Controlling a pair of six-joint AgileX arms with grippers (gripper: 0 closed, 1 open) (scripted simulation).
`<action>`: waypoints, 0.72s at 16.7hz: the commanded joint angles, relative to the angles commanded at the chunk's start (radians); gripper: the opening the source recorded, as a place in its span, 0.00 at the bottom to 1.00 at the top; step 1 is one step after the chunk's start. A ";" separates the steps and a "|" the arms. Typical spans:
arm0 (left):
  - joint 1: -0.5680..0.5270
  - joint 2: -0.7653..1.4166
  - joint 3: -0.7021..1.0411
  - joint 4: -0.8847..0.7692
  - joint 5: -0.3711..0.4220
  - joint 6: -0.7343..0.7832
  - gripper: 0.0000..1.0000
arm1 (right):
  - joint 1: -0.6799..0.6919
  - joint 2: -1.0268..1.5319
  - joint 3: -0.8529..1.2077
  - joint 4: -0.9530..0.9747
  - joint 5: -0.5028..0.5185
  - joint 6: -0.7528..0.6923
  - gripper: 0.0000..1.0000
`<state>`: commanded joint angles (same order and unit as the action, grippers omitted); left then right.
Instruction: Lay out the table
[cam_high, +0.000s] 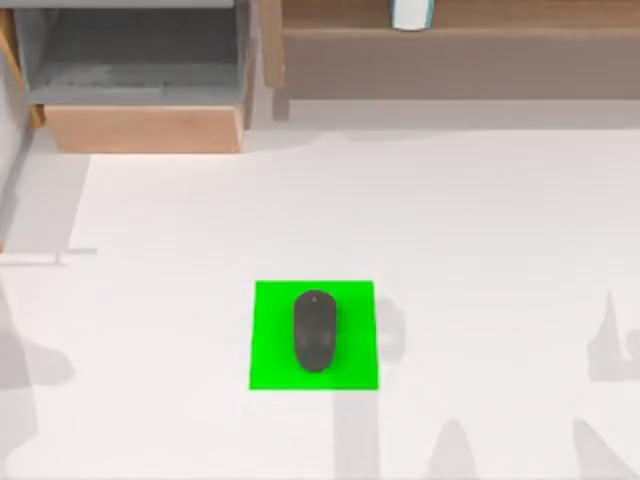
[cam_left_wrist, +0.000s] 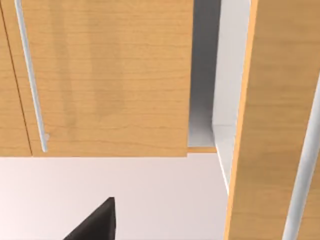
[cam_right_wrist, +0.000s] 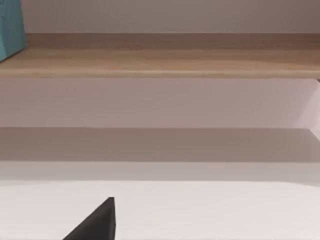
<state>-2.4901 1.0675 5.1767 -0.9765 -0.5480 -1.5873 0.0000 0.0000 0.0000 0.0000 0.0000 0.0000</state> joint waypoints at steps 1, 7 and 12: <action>-0.011 -0.008 -0.019 0.011 0.011 0.000 1.00 | 0.000 0.000 0.000 0.000 0.000 0.000 1.00; -0.033 -0.024 -0.057 0.034 0.033 0.001 1.00 | 0.000 0.000 0.000 0.000 0.000 0.000 1.00; -0.033 -0.024 -0.057 0.034 0.033 0.001 0.62 | 0.000 0.000 0.000 0.000 0.000 0.000 1.00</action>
<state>-2.5229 1.0431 5.1193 -0.9428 -0.5147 -1.5864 0.0000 0.0000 0.0000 0.0000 0.0000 0.0000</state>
